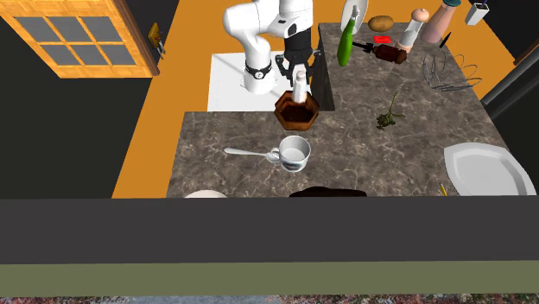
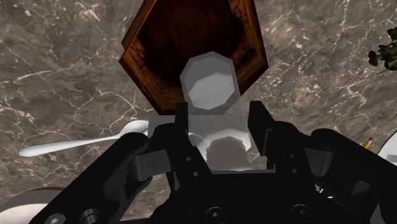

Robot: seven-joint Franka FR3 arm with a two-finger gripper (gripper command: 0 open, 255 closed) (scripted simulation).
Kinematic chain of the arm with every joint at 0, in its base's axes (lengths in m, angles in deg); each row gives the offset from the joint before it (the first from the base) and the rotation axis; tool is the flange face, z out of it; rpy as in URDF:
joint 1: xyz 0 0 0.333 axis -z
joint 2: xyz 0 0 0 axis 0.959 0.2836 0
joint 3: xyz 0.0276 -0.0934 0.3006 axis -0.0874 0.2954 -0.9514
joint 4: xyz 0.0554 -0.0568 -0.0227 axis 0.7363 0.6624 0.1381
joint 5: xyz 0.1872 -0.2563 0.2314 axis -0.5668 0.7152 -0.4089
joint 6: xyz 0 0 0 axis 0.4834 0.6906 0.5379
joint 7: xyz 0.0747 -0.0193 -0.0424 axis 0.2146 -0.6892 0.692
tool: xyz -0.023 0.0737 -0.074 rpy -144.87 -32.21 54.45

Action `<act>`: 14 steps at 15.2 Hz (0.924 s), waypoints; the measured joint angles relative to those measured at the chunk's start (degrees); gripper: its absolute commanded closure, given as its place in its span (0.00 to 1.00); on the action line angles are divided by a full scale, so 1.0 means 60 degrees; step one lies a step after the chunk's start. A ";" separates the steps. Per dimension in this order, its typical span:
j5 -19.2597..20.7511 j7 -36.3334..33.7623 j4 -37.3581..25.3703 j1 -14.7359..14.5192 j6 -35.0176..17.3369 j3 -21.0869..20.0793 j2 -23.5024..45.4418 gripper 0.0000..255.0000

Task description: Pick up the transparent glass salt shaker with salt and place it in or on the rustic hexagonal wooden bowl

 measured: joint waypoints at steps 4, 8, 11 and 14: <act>-0.0088 0.0029 0.0453 -0.0052 -0.0578 -0.0064 0.0127 1.00; -0.0130 0.0053 0.0669 -0.0073 -0.0887 -0.0088 0.0216 1.00; -0.0133 0.0055 0.0686 -0.0075 -0.0911 -0.0089 0.0223 1.00; -0.0134 0.0056 0.0688 -0.0075 -0.0915 -0.0089 0.0223 0.00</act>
